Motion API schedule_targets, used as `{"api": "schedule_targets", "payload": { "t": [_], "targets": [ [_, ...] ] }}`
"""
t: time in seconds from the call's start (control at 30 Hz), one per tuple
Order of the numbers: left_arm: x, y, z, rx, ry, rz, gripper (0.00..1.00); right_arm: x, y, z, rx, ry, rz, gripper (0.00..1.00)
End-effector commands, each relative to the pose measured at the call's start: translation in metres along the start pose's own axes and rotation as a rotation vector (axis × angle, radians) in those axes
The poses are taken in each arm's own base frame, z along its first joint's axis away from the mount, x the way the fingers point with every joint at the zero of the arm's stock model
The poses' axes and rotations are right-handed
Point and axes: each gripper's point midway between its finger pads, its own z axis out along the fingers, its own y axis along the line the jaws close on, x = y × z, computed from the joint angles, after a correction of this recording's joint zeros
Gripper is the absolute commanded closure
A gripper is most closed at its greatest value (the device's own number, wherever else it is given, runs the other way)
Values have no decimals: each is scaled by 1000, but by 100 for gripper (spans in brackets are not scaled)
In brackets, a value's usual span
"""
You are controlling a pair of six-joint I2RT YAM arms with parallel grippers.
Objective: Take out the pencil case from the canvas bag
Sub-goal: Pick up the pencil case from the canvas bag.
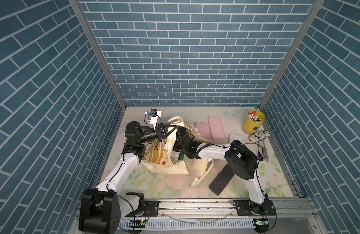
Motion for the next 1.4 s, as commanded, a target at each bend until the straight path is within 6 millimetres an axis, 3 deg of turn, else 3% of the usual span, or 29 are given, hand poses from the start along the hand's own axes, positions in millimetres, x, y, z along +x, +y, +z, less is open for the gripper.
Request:
{"api": "schedule_targets", "payload": {
  "t": [0.0, 0.07, 0.17, 0.23, 0.27, 0.43, 0.47, 0.83, 1.37],
  "targets": [
    [-29, -54, 0, 150, -38, 227, 100, -10, -55, 10, 136, -18, 108, 61],
    [-31, -55, 0, 152, -43, 231, 100, -11, -57, 10, 145, -16, 108, 54],
    [-30, -53, 0, 146, -46, 224, 100, -11, -56, 12, 145, -15, 109, 51],
    [-29, -53, 0, 147, -45, 217, 100, -11, -52, 12, 136, -11, 111, 55],
    [-28, -53, 0, 148, -44, 216, 100, -9, -67, 18, 163, -5, 115, 58],
    [-28, -54, 0, 146, -30, 222, 100, -10, -71, 13, 176, -6, 82, 67],
    [-28, -54, 1, 144, -27, 226, 100, -13, -59, 5, 160, -14, 61, 68],
    [-19, -35, 1, 42, -7, 260, 100, -37, -24, -57, 175, -115, -188, 83],
    [-17, -14, 3, -27, 18, 267, 100, -51, 34, -97, 34, -204, -263, 91]
  ]
}}
